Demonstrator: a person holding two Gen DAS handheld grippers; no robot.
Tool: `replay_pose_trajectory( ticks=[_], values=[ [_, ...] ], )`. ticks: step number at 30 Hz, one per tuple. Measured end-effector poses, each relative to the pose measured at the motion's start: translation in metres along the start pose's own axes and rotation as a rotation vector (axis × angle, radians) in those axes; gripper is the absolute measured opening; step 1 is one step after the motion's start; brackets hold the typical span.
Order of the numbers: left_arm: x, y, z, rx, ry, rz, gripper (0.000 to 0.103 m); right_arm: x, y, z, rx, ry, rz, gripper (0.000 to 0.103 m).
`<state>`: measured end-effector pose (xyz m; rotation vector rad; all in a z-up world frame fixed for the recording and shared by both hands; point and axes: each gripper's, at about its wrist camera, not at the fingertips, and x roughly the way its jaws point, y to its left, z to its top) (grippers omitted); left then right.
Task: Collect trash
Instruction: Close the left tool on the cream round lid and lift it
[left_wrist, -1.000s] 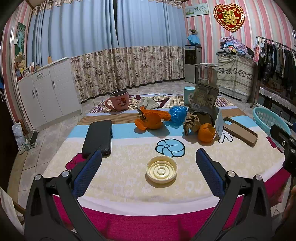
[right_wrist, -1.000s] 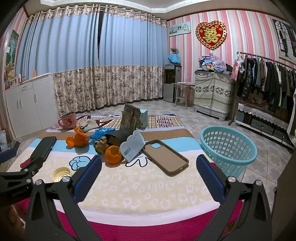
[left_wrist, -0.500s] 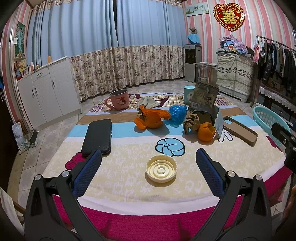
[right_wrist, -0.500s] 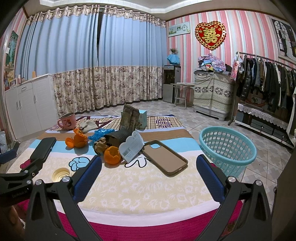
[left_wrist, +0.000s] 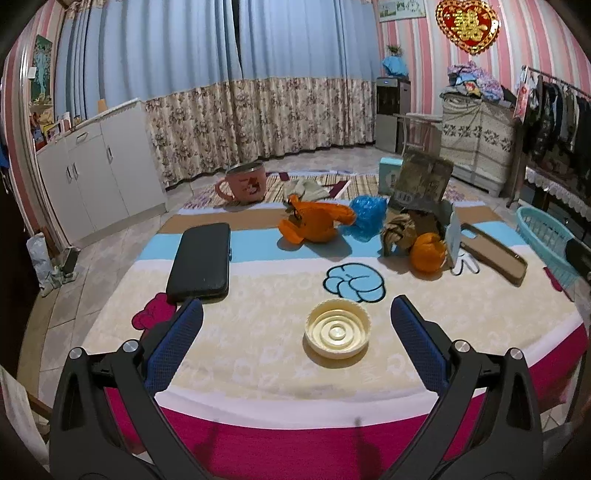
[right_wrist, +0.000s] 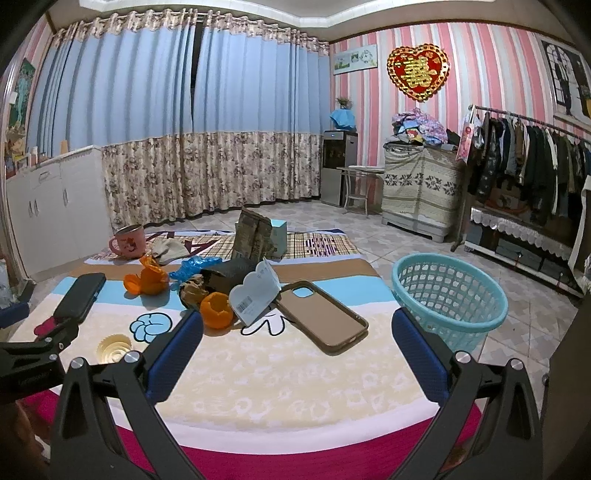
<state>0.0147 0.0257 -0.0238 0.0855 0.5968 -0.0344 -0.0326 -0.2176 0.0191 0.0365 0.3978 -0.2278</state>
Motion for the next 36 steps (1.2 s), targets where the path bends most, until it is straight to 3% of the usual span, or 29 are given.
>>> replay_pose_trajectory(
  ticks=[12,15,18,20,24,26,29,31,33,36],
  values=[
    [0.057,0.000,-0.003,-0.018,0.127,0.021,0.098,0.020,-0.008,-0.005,0.005,0.002,0.016,0.100],
    [0.070,0.002,-0.006,-0.032,0.175,0.018,0.098,0.028,-0.007,-0.007,-0.001,0.027,0.018,0.100],
    [0.073,0.004,-0.004,-0.032,0.175,0.001,0.098,0.036,-0.006,-0.010,-0.021,0.083,-0.019,0.100],
    [0.076,0.003,-0.004,-0.017,0.189,-0.005,0.090,0.040,-0.005,-0.011,-0.025,0.100,-0.051,0.100],
    [0.081,0.004,-0.006,-0.027,0.230,-0.038,0.064,0.040,-0.006,-0.011,-0.028,0.100,-0.048,0.100],
    [0.081,0.008,-0.006,-0.052,0.233,-0.053,0.061,0.039,-0.006,-0.011,-0.032,0.095,-0.054,0.100],
    [0.079,0.009,-0.005,-0.061,0.237,-0.087,0.047,0.039,-0.007,-0.010,-0.024,0.097,-0.060,0.100],
    [0.087,0.003,-0.005,-0.045,0.248,-0.115,0.028,0.040,-0.007,-0.010,-0.027,0.100,-0.064,0.100],
    [0.086,-0.002,-0.006,-0.028,0.256,-0.145,0.016,0.040,-0.007,-0.010,-0.033,0.103,-0.064,0.100],
    [0.083,-0.007,-0.007,-0.011,0.259,-0.142,0.015,0.041,-0.007,-0.011,-0.037,0.103,-0.070,0.100]
  ],
)
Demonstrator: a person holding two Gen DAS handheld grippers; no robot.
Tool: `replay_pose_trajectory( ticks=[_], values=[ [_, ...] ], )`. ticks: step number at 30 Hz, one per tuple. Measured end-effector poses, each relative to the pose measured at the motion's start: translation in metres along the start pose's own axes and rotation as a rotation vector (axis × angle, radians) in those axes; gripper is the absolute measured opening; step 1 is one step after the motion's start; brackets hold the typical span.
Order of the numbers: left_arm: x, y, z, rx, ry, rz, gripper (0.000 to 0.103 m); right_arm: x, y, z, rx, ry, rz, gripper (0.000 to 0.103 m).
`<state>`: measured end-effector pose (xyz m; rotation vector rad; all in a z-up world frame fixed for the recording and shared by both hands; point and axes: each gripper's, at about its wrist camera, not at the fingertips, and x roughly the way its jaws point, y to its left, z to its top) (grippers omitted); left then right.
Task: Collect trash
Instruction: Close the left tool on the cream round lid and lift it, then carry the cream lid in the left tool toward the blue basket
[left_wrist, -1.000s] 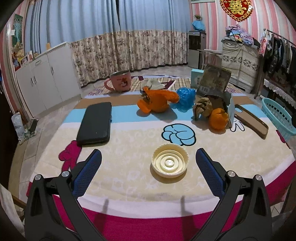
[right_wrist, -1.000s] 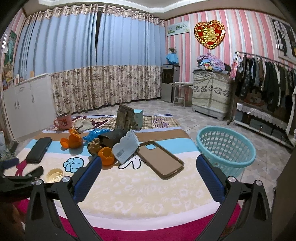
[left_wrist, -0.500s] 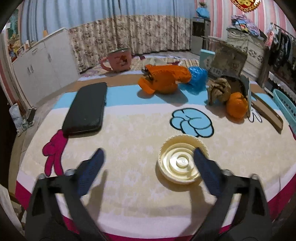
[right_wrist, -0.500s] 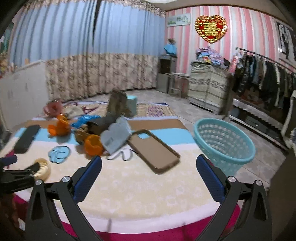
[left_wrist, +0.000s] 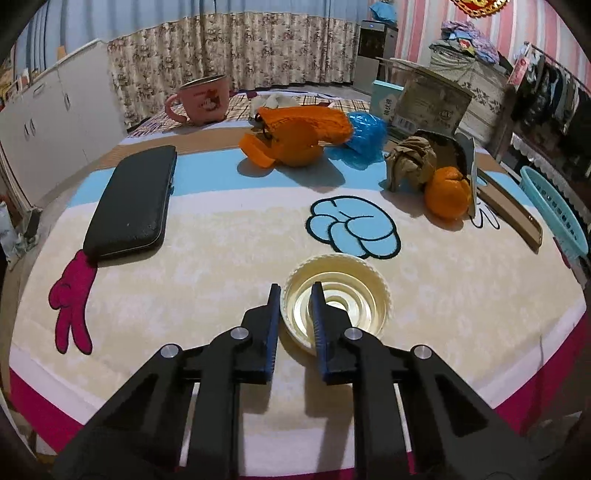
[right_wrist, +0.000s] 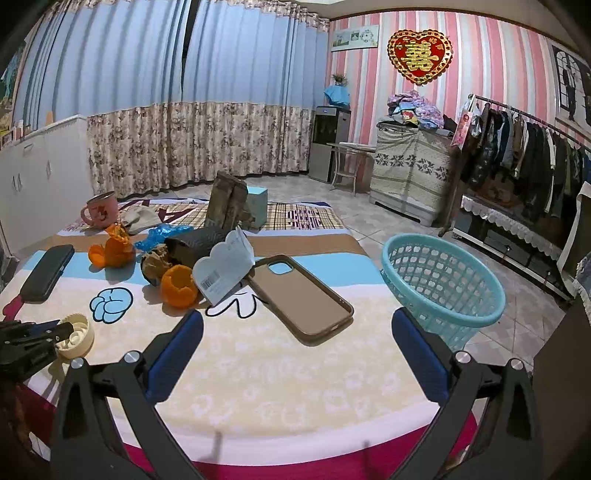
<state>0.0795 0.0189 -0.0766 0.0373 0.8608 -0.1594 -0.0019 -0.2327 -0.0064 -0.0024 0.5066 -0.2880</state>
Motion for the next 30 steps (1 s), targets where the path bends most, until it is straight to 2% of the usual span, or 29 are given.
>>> replay_pose_trajectory(
  ticks=[4,7,12,17,20,23,25,28,30],
  values=[
    [-0.003,-0.003,0.005,-0.009,-0.001,-0.004,0.014,0.009,-0.002,0.006,0.027,0.032,0.037,0.100],
    [-0.012,0.000,0.020,0.005,-0.052,0.029,0.014,0.021,0.001,0.015,0.043,0.058,0.070,0.100],
    [-0.030,-0.009,0.061,0.043,-0.147,0.058,0.014,0.058,0.015,0.029,0.020,0.117,0.094,0.100],
    [-0.040,-0.013,0.110,0.022,-0.233,0.048,0.014,0.090,0.024,0.045,0.038,0.149,0.114,0.100],
    [-0.035,-0.009,0.121,0.002,-0.247,0.050,0.014,0.106,0.036,0.050,0.029,0.172,0.134,0.100],
    [-0.025,0.000,0.119,-0.014,-0.222,0.042,0.014,0.117,0.052,0.047,-0.014,0.188,0.146,0.099],
    [-0.017,0.004,0.113,-0.005,-0.199,0.063,0.014,0.124,0.062,0.041,-0.031,0.211,0.152,0.098],
    [-0.013,0.017,0.107,-0.035,-0.178,0.056,0.014,0.131,0.071,0.038,-0.033,0.257,0.181,0.087],
    [-0.012,0.024,0.106,-0.065,-0.174,0.040,0.014,0.134,0.078,0.034,-0.075,0.264,0.153,0.084]
  ],
)
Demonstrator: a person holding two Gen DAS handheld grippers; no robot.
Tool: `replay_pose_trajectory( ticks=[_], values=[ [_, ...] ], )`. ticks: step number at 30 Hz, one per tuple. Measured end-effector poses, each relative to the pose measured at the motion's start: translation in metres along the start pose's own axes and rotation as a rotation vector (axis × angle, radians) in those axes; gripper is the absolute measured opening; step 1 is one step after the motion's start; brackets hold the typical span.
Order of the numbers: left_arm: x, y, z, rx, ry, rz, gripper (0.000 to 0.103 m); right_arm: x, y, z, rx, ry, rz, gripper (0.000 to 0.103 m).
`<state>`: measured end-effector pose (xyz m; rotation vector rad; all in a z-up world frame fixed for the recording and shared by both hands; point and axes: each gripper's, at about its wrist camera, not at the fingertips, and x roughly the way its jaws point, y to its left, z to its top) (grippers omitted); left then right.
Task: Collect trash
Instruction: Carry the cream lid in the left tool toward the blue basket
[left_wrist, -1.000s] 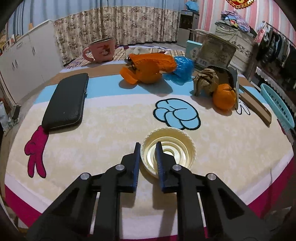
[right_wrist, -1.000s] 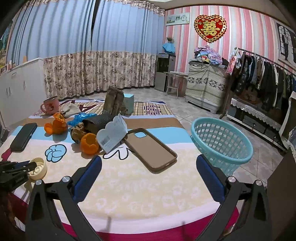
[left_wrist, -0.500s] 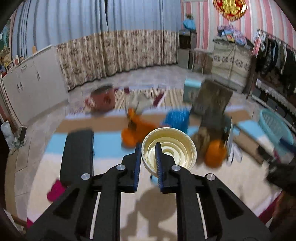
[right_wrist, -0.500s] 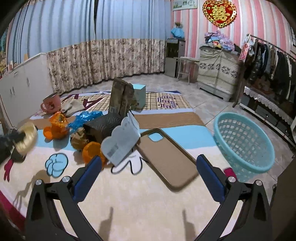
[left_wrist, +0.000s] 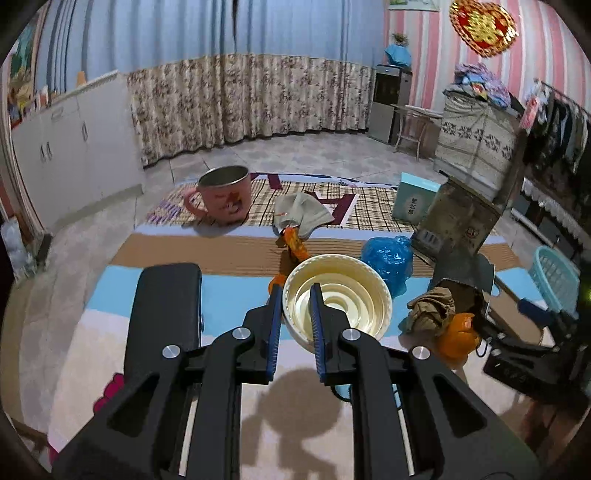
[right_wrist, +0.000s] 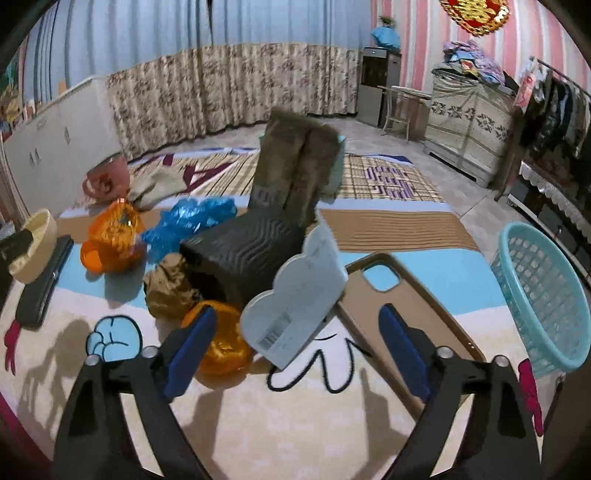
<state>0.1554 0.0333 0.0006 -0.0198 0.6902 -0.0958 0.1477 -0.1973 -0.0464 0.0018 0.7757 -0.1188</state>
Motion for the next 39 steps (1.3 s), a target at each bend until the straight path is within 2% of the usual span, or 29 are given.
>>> replay_pose_trajectory(
  ticks=[4,7,8,9,17,19,23,24,25,28,34,39],
  values=[
    [0.000,-0.001,-0.001,0.009,-0.009,0.006,0.014,0.005,-0.013,-0.007,0.029,0.037,0.025,0.067],
    [0.000,-0.002,-0.003,0.012,-0.010,0.003,0.014,0.006,-0.025,-0.008,0.058,0.045,0.031,0.065],
    [-0.001,-0.004,-0.003,0.013,-0.011,0.000,0.014,0.006,-0.028,-0.009,0.063,0.047,0.037,0.061],
    [-0.001,-0.005,-0.003,0.016,-0.013,-0.003,0.010,0.006,-0.030,-0.008,0.066,0.050,0.047,0.054],
    [0.008,-0.009,-0.007,0.029,0.021,-0.005,0.009,0.005,-0.046,-0.003,0.106,0.029,0.069,0.036],
    [0.011,-0.006,-0.009,0.021,0.032,-0.014,0.009,0.008,-0.046,-0.001,0.111,0.033,0.084,0.025],
    [0.014,-0.008,-0.011,0.026,0.041,-0.009,0.009,0.012,-0.046,0.000,0.116,0.030,0.100,0.018],
    [0.015,-0.009,-0.011,0.030,0.044,-0.007,0.009,0.012,-0.046,0.001,0.111,0.024,0.096,0.011],
    [0.015,-0.010,-0.011,0.032,0.044,-0.006,0.009,0.011,-0.046,0.001,0.108,0.018,0.089,0.008],
    [0.012,-0.011,-0.011,0.037,0.036,-0.005,0.009,0.008,-0.049,0.004,0.104,0.001,0.050,0.005],
    [0.010,-0.011,-0.011,0.039,0.032,-0.002,0.009,-0.001,-0.066,0.006,0.140,-0.038,0.032,0.004],
    [0.002,-0.015,-0.006,0.049,0.015,0.004,0.008,-0.018,-0.081,0.010,0.146,-0.108,-0.026,0.003]
  ],
)
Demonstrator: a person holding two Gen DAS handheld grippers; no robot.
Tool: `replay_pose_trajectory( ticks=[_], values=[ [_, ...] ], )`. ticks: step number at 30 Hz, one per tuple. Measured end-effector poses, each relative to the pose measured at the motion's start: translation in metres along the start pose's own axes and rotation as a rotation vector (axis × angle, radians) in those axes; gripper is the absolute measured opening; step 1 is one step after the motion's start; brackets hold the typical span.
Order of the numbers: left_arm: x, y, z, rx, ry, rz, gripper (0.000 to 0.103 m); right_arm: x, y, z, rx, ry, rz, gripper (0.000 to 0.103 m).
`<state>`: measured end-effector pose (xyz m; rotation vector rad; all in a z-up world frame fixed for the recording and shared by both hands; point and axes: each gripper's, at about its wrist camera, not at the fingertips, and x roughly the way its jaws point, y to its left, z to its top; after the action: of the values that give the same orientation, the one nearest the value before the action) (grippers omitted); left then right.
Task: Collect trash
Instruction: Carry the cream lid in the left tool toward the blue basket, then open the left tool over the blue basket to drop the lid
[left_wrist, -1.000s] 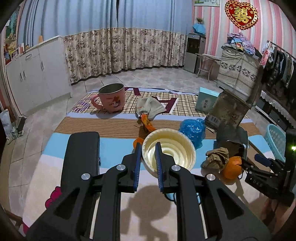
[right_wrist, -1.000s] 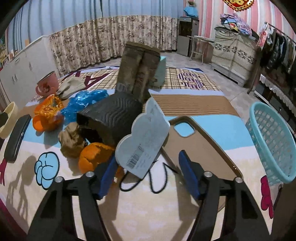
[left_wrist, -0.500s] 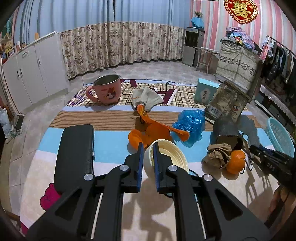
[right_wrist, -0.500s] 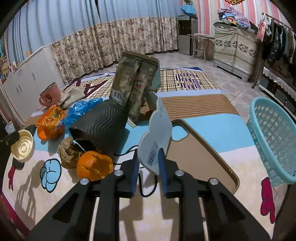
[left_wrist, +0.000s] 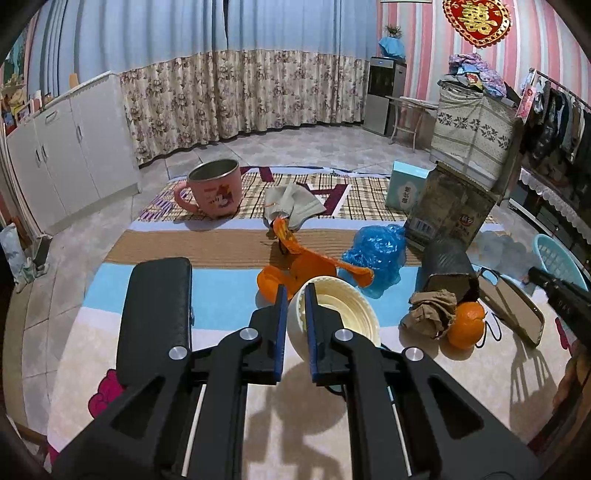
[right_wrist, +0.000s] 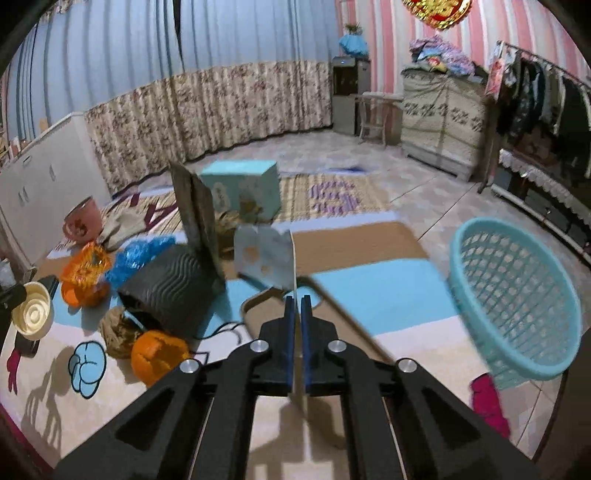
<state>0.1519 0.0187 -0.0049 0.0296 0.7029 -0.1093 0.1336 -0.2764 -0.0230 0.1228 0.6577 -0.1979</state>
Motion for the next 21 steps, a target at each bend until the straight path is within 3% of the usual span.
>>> replay_pose_trajectory(
  ticks=[9,21],
  values=[
    [-0.026,-0.034,0.019,0.036,-0.093,-0.019,0.007,-0.034,-0.038,0.018,0.038,-0.085,-0.007,0.002],
    [-0.035,-0.135,0.054,0.154,-0.140,-0.129,0.006,-0.064,-0.107,0.046,0.038,-0.161,-0.061,0.002]
  ],
)
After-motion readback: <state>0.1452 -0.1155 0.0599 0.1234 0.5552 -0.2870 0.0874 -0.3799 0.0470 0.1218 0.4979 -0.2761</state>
